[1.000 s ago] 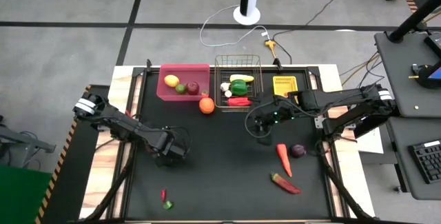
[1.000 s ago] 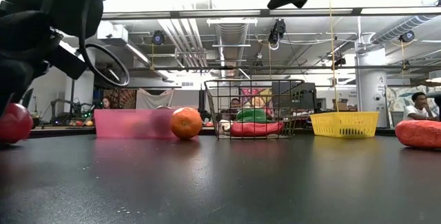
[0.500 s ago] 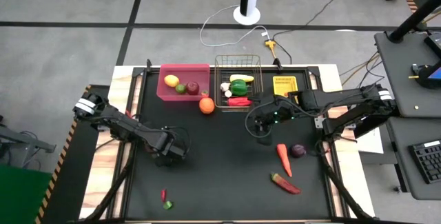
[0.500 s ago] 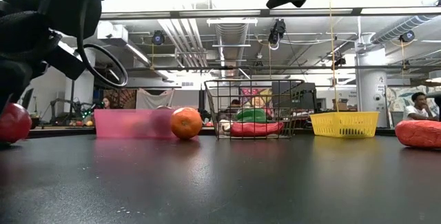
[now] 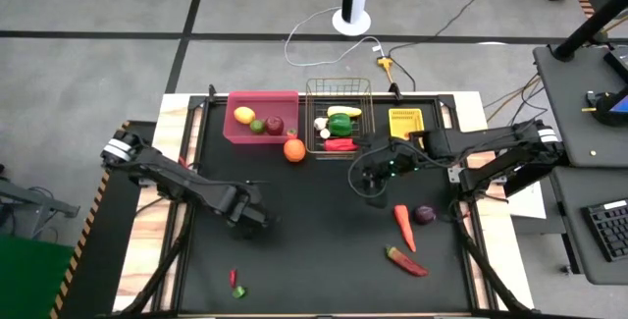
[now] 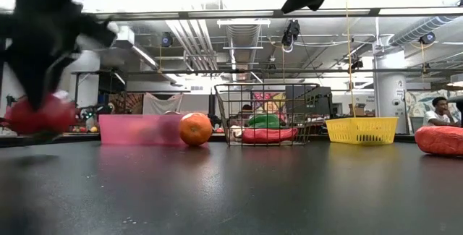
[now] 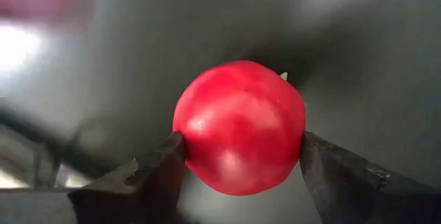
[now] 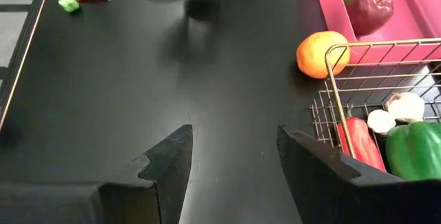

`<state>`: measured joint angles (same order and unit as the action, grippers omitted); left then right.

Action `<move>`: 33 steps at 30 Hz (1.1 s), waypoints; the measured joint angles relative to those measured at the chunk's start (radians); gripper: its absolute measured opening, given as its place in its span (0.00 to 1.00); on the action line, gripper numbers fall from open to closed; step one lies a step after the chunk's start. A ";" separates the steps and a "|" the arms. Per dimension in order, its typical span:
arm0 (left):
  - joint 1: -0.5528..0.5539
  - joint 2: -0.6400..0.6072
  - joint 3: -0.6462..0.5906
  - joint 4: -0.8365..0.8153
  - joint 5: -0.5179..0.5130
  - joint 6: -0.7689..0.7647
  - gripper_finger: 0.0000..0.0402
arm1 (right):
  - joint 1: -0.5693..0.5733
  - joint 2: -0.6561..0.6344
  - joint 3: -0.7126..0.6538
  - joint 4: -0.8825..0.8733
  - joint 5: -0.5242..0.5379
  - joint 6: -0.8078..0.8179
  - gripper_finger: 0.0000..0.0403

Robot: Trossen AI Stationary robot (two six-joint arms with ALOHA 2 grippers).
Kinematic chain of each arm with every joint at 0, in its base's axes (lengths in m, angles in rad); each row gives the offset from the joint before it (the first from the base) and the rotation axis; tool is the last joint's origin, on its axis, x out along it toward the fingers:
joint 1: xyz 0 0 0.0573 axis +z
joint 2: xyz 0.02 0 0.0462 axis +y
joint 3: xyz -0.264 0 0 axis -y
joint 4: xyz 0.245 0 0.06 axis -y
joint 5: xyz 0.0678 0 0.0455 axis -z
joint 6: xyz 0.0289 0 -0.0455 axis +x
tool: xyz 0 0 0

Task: Sort produce into baskets
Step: Put the red tomato into the red bin

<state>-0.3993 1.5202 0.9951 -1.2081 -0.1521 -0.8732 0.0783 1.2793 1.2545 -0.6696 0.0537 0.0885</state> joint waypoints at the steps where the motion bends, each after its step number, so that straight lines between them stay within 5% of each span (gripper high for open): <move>1: -0.001 -0.011 0.026 0.029 -0.025 0.015 0.62 | 0.003 0.000 -0.005 0.004 0.000 -0.004 0.50; 9: -0.006 -0.129 0.141 0.335 -0.182 0.204 0.61 | 0.060 -0.001 -0.092 0.175 0.000 -0.064 0.50; 17: -0.006 -0.194 0.108 0.675 -0.201 0.372 0.61 | 0.166 -0.001 -0.289 0.570 0.009 -0.228 0.50; 24: -0.006 -0.191 0.036 0.927 -0.197 0.424 0.61 | 0.307 -0.001 -0.413 0.942 0.231 -0.506 0.50; 33: 0.001 -0.189 -0.126 1.440 -0.144 0.425 0.61 | 0.375 -0.001 -0.426 1.018 0.350 -0.587 0.50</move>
<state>-0.3981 1.3315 0.8694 0.2321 -0.2965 -0.4478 0.4538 1.2785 0.8284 0.3481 0.4033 -0.4988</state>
